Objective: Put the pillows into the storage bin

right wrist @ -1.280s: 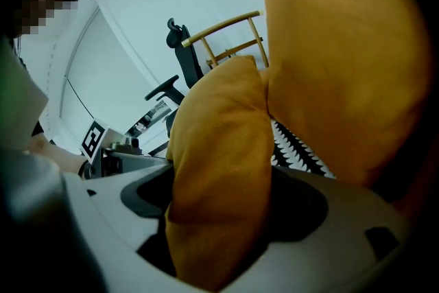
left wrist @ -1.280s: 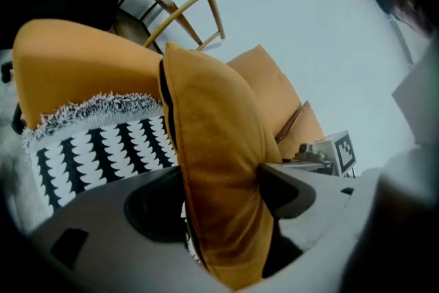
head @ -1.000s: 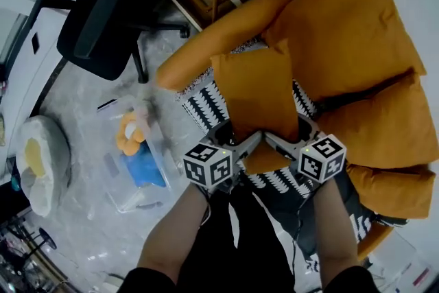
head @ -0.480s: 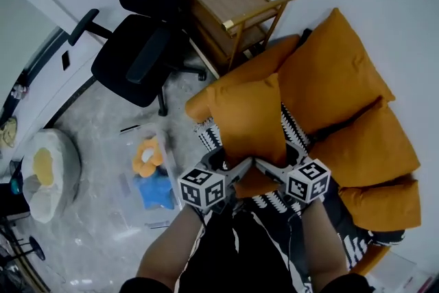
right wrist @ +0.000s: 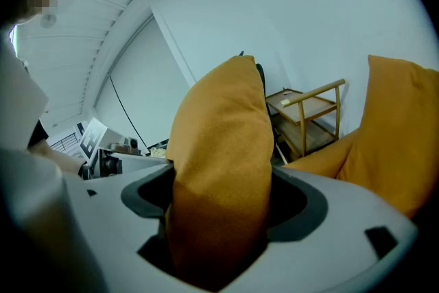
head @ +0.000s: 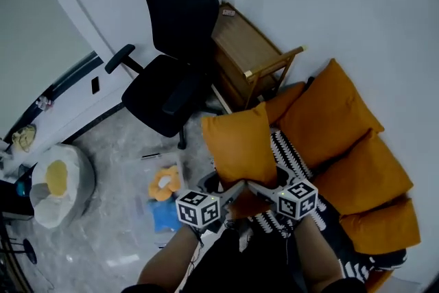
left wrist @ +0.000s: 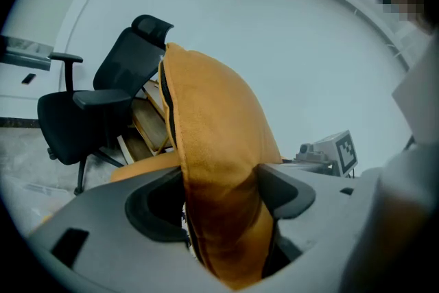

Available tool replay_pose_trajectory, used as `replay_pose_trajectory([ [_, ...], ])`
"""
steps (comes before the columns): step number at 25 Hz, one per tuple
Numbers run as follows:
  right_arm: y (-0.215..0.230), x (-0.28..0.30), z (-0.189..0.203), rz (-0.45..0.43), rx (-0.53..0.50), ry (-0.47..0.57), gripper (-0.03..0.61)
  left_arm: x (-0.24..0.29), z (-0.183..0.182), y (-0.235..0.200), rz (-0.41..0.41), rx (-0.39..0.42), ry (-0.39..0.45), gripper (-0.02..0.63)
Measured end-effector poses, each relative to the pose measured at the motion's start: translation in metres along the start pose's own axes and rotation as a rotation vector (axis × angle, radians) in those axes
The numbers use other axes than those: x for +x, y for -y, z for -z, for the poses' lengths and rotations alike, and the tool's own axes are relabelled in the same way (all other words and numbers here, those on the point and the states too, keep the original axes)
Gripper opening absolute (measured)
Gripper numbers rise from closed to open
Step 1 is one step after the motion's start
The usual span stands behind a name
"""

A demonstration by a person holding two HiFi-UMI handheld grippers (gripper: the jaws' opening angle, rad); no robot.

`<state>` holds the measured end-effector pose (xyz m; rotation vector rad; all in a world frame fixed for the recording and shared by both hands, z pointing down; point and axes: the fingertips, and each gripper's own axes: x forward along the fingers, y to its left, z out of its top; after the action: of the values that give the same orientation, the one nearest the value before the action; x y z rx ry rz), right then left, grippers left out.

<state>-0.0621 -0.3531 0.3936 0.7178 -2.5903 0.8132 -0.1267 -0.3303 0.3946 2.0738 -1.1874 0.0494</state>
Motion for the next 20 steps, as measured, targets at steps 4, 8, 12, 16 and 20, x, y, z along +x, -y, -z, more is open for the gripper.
replay_pose_trajectory([
  [4,-0.022,-0.003,-0.01,-0.053,-0.037,0.011,0.411,-0.023,-0.01,0.007,-0.047,0.022,0.047,0.325],
  [8,-0.041,-0.01,-0.014,-0.114,-0.09,0.011,0.41,-0.046,-0.012,0.02,-0.107,0.023,0.106,0.325],
  [12,-0.067,-0.017,-0.009,-0.196,-0.142,-0.001,0.41,-0.075,-0.003,0.032,-0.184,0.011,0.161,0.325],
  [16,-0.103,-0.022,0.0,-0.284,-0.178,-0.012,0.408,-0.114,0.008,0.043,-0.267,0.006,0.209,0.325],
  [20,-0.137,-0.022,0.015,-0.377,-0.206,-0.047,0.408,-0.15,0.024,0.048,-0.354,-0.021,0.251,0.325],
])
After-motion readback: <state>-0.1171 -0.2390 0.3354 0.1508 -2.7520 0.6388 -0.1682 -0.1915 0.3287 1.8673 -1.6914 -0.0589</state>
